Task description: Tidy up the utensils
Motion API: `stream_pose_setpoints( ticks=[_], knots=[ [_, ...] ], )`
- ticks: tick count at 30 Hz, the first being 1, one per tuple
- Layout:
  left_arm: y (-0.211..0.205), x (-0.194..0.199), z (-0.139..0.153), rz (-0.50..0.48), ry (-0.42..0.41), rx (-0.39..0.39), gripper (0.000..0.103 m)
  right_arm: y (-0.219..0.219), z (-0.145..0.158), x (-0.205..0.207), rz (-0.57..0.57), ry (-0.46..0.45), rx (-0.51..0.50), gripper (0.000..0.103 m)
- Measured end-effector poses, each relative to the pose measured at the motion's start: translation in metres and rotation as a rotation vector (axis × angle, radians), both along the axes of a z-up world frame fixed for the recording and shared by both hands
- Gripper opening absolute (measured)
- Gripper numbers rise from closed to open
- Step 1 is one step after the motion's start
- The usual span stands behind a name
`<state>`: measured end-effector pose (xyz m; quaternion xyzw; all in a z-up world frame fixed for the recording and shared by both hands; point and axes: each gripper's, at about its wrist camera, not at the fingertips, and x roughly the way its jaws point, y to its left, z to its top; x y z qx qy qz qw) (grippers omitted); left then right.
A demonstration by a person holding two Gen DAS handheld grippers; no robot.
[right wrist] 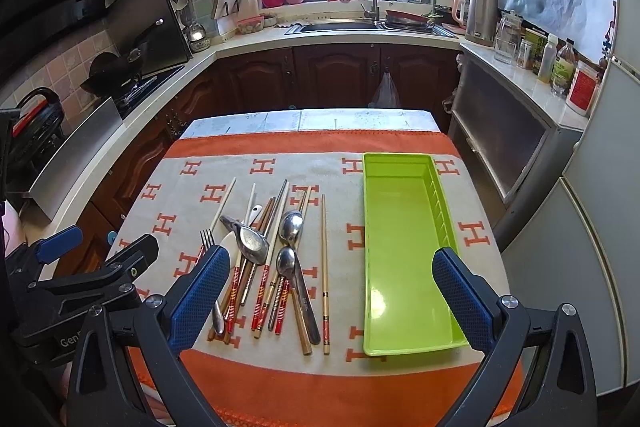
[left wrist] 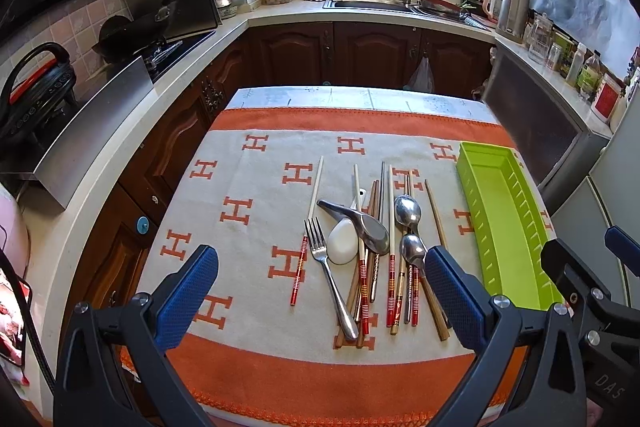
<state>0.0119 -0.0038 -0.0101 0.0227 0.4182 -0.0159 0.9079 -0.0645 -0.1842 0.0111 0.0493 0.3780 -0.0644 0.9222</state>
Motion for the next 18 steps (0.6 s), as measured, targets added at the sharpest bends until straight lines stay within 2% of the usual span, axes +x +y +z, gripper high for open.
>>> stream_pose_setpoints(
  ticks=[18],
  knots=[
    [-0.0062, 0.0002, -0.0051, -0.018, 0.027, 0.016, 0.102, -0.0013, 0.0043, -0.0017, -0.018, 0.014, 0.003, 0.103]
  ],
)
